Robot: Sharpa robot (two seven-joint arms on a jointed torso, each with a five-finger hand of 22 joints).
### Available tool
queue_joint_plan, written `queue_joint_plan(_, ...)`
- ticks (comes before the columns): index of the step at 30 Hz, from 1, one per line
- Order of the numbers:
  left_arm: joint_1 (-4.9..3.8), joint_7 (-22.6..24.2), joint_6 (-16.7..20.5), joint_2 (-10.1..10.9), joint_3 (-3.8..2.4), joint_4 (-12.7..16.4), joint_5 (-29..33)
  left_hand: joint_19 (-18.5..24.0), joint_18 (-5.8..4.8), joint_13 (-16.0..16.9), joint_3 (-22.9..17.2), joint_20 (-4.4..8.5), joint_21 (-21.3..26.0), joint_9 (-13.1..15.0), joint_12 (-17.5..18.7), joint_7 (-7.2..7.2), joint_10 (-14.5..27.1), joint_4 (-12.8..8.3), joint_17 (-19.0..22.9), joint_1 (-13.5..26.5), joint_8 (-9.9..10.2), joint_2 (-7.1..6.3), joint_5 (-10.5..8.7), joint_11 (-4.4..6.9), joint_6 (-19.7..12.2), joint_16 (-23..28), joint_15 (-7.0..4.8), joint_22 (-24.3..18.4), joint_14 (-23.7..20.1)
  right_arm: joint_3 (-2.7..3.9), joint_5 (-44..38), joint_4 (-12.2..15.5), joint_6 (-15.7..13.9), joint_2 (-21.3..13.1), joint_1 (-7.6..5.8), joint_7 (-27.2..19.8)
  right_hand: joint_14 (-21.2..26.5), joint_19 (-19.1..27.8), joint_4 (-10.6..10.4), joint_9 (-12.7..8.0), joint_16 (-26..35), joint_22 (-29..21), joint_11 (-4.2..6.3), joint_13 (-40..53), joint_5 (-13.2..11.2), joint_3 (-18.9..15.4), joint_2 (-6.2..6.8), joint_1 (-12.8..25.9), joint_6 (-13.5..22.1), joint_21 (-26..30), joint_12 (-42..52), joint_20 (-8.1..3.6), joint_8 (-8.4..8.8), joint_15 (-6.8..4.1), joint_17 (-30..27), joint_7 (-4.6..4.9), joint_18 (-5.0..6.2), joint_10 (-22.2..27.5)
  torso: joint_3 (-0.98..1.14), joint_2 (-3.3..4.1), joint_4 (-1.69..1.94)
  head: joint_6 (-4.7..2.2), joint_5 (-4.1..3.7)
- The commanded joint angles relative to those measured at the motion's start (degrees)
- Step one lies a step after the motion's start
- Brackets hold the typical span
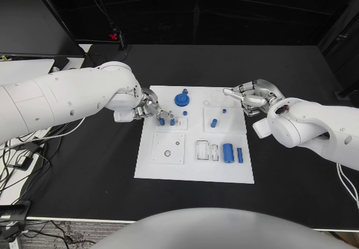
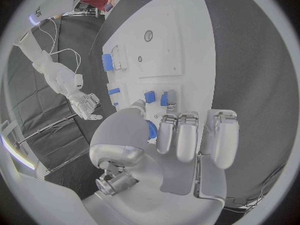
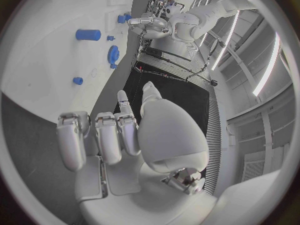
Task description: Assemble the parts on the task board
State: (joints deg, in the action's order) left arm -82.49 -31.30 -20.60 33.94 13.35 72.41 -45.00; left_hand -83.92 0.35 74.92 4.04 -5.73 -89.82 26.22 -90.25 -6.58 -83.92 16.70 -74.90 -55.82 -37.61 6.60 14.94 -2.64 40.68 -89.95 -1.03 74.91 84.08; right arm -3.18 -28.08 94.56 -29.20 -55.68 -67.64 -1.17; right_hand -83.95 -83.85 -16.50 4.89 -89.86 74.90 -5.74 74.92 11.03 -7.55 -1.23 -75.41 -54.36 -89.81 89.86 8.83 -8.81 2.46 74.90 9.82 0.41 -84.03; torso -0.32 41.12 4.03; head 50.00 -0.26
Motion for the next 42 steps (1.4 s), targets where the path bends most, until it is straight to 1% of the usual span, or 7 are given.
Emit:
queue_joint_plan(1, 0.08, -0.1, 0.9, 0.1, 0.09, 0.0, -0.4, -6.1, -0.35, 15.1, 0.3, -0.11, -0.2, -0.1, 0.3, 0.26, -6.1, 0.0, -15.1, -0.6, 0.2, 0.03, -0.10, -0.07, -0.4, 0.0, 0.15, 15.1, 5.9, 0.03, 0.1, 0.1, 0.3, 0.0, -0.08, -0.4, -6.1, -6.2, 0.0, 0.1, -0.1, 15.1, 0.30, 15.1, 0.2, -0.3, -0.63, 0.0, 0.0, -0.2, 0.1, -0.23, -0.12, -0.23, 15.1, -0.24, -0.41, -6.0, 0.00, 0.01, 0.02, 0.00, -0.03)
queue_joint_plan(9, 0.08, -0.4, 0.3, 0.2, 0.09, 0.0, -0.4, -6.1, -0.35, 15.1, 0.5, -0.08, -0.2, -0.1, 0.3, 0.23, -6.1, -0.1, -15.1, -2.0, 0.2, 0.12, 0.32, -0.09, -0.7, 0.0, 0.15, 15.1, 5.9, 0.03, 0.1, 0.0, 0.3, 0.0, -0.08, -0.4, -6.1, -6.2, 0.0, 0.1, -0.1, 15.1, 0.30, 15.1, 0.2, -0.3, -0.63, 0.0, 0.0, -0.2, 0.1, -0.23, -0.12, -0.23, 15.1, -0.24, -0.41, -6.0, -0.01, 0.03, 0.01, 0.00, -0.04)
queue_joint_plan(15, 0.08, -0.4, -0.1, 0.2, 0.09, 0.0, -0.4, -6.1, -0.35, 15.1, 0.7, -0.08, -0.2, -0.1, 0.3, 0.22, -6.1, -0.1, -15.1, -3.9, 0.1, 0.21, 1.29, -0.10, -1.0, 0.0, 0.16, 15.1, 5.9, 0.03, 0.1, 0.0, 0.3, 0.0, -0.07, -0.4, -6.1, -6.2, 0.0, 0.1, -0.1, 15.1, 0.30, 15.1, 0.2, -0.3, -0.63, 0.0, 0.0, -0.2, 0.1, -0.23, -0.12, -0.23, 15.1, -0.24, -0.41, -6.0, 0.00, 0.03, 0.02, 0.00, -0.04)
queue_joint_plan(20, 0.08, -0.3, -0.3, 0.2, 0.09, -0.1, -0.4, -6.1, -0.35, 15.1, 0.8, -0.06, -0.2, -0.2, 0.3, 0.24, -6.1, -0.1, -15.1, -6.5, 0.1, 0.22, 3.55, -0.09, -1.3, 0.0, 0.14, 15.1, 5.9, 0.03, 0.1, 0.0, 0.3, 0.0, -0.07, -0.4, -6.1, -6.2, 0.0, 0.1, -0.1, 15.1, 0.30, 15.1, 0.2, -0.3, -0.63, 0.0, 0.0, -0.2, 0.1, -0.23, -0.12, -0.23, 15.1, -0.24, -0.41, -6.0, -0.01, 0.02, 0.01, 0.00, -0.05)
queue_joint_plan(35, 0.07, -0.2, -0.3, 0.2, 0.09, -0.1, -0.4, -6.1, -0.35, 15.1, 1.2, -0.05, -0.2, -0.5, 0.3, 0.27, -6.1, 0.0, -15.1, -9.6, 0.1, 0.71, 8.83, -0.07, -1.6, 0.0, 0.13, 15.1, 5.9, 0.03, 0.1, 0.0, 0.3, 0.0, -0.07, -0.3, -6.1, -6.2, 0.0, 0.1, -0.1, 15.1, 0.30, 15.1, 0.2, -0.3, -0.63, 0.0, 0.0, -0.2, 0.1, -0.23, -0.12, -0.23, 15.1, -0.24, -0.41, -6.0, -0.01, 0.01, -0.01, 0.00, 0.00)
queue_joint_plan(39, 0.07, -0.2, -0.5, 0.1, 0.09, -0.2, -0.4, -6.1, -0.35, 15.1, 0.5, -0.01, -0.2, -0.6, 0.3, 0.39, -6.1, -0.2, -15.1, -12.0, 0.2, 0.81, 10.76, 0.04, -1.7, 0.0, 0.04, 15.1, 5.9, 0.03, 0.1, 0.0, 0.2, 0.0, -0.07, -0.3, -6.1, -6.2, 0.0, 0.1, -0.1, 15.1, 0.31, 15.1, 0.2, -0.4, -0.72, -0.1, 0.1, -0.2, 0.1, -0.25, -0.20, -0.25, 15.1, -0.25, -0.41, -6.0, 0.01, 0.03, -0.02, 0.00, 0.03)
queue_joint_plan(42, 0.07, -0.4, -0.6, 0.0, 0.09, -0.3, -0.4, -6.1, -0.35, 15.1, -1.0, 0.08, -0.2, -0.7, 0.3, 0.65, -6.1, -0.9, -15.1, -15.3, 0.2, 0.99, 12.08, 0.26, -1.7, 0.0, -0.12, 15.1, 5.9, 0.03, 0.1, 0.1, 0.2, 0.0, -0.07, -0.3, -6.1, -6.2, 0.0, 0.1, -0.1, 15.1, 0.31, 15.1, 0.2, -0.4, -0.72, -0.1, 0.1, -0.2, 0.1, -0.25, -0.20, -0.25, 15.1, -0.25, -0.41, -6.0, 0.00, 0.02, 0.01, 0.00, 0.01)
